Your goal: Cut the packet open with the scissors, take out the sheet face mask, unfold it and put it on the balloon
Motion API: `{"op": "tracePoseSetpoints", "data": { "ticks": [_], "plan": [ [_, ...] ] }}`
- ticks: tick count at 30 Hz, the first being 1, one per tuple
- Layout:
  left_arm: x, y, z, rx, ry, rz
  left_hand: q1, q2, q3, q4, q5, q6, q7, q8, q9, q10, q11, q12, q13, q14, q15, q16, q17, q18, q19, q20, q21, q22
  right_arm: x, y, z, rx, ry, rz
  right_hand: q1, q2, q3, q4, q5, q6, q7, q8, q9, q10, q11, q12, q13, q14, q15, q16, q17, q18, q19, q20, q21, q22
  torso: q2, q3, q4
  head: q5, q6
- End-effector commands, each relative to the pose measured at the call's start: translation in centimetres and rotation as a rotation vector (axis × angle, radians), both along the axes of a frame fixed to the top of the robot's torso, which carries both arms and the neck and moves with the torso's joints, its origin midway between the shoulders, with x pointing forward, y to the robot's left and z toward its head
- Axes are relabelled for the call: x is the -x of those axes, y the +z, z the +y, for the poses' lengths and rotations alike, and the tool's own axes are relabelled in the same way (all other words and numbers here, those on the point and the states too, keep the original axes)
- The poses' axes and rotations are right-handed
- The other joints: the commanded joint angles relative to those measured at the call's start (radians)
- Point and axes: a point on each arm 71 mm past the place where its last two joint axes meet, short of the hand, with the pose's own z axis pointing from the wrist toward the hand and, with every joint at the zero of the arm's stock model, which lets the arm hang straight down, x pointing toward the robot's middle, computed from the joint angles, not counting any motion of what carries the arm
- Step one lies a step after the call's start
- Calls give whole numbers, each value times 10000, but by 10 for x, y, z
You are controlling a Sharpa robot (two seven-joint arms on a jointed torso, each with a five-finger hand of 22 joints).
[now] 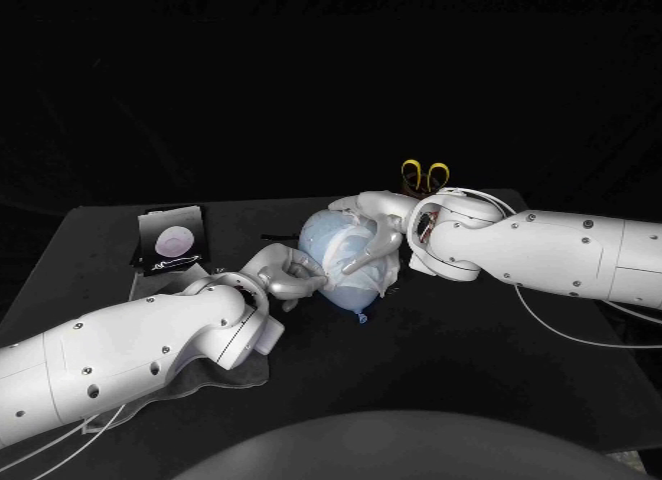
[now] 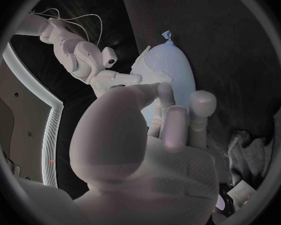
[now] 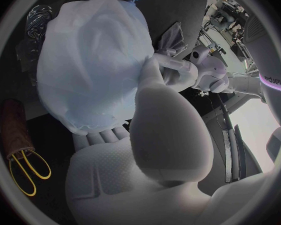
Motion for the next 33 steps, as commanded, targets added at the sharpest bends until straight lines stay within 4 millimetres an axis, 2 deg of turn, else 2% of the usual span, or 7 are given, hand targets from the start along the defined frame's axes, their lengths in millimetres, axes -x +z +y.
{"op": "tracePoseSetpoints", "data": {
  "ticks": [1, 5, 10, 14, 18, 24, 33],
  "plan": [
    [0, 2, 1, 94, 158, -111, -279, 0, 452, -254, 27, 50, 37, 57, 297, 177, -30, 35, 81, 100, 71, 100, 140, -172, -32, 8, 104, 69, 7, -13, 2, 403, 231, 683, -4, -65, -48, 19, -24, 55, 288, 45, 14, 28, 54, 39, 9, 22, -31, 41, 13, 104, 70, 31, 24, 8, 4, 0, 0, 10, 5],
    [0, 3, 3, 282, 264, -43, -693, -38, 931, -635, 73, 166, 9, 43, 300, 343, -62, 134, 222, 129, 52, 147, 275, -186, -7, -15, 228, 206, 8, -14, 1, 406, 225, 699, -4, -65, -48, 19, -24, 55, 288, 45, 14, 28, 54, 39, 9, 22, -31, 41, 13, 104, 70, 31, 24, 8, 6, -1, 2, 21, 18],
    [0, 3, 2, 463, 128, 121, -1147, -117, 907, -672, 90, 200, -9, 48, 327, 372, -53, 115, 207, 119, 57, 145, 253, -181, -73, 3, 215, 169, 8, -14, 1, 409, 214, 709, -4, -65, -48, 19, -24, 55, 288, 45, 14, 28, 54, 39, 9, 22, -31, 41, 13, 104, 70, 31, 24, 8, -4, -2, 6, 27, 21],
    [1, 3, 1, 512, -96, 230, -2026, -662, -274, -418, 53, 90, -67, -130, 255, -6, -58, -159, -239, 74, 60, 93, 88, -152, -236, 48, 0, -59, 8, -15, 0, 414, 208, 717, -4, -65, -48, 19, -24, 55, 288, 45, 14, 28, 54, 39, 9, 22, -31, 41, 13, 104, 70, 31, 24, 8, -5, -2, 1, 24, 19],
    [1, 2, 1, 432, -192, 242, -2585, -925, -1579, -78, 18, 13, 35, -341, 140, -84, 39, -71, -175, 54, 153, 72, 25, -145, -254, 114, -127, -181, 8, -15, 1, 414, 215, 723, -4, -65, -48, 19, -24, 55, 288, 45, 14, 28, 54, 39, 9, 22, -31, 41, 13, 104, 70, 31, 24, 8, -4, 4, 6, 37, 34],
    [-3, 0, 2, 248, -132, 266, -2511, -766, -3340, 581, 4, 92, 13, -456, 69, -114, 26, -10, -146, 42, 136, 63, -33, -144, -157, 116, -216, -224, 8, -15, 2, 413, 230, 735, -4, -65, -48, 19, -24, 55, 288, 45, 14, 28, 54, 39, 9, 22, -31, 41, 13, 104, 70, 31, 24, 8, 0, 0, -4, 39, 49],
    [-6, -2, 1, -50, -14, 251, -1812, -503, -4538, 1321, 5, 117, -15, -471, 50, -131, 4, 42, -118, 45, 114, 61, -48, -147, -96, 92, -274, -248, 8, -15, 2, 417, 233, 743, -12, -72, -59, 19, -24, 40, 314, 42, 8, 25, 57, 43, 7, 16, -32, 38, 10, 106, 86, 31, 26, 8, -6, 4, -5, 50, 51]
  ]
}}
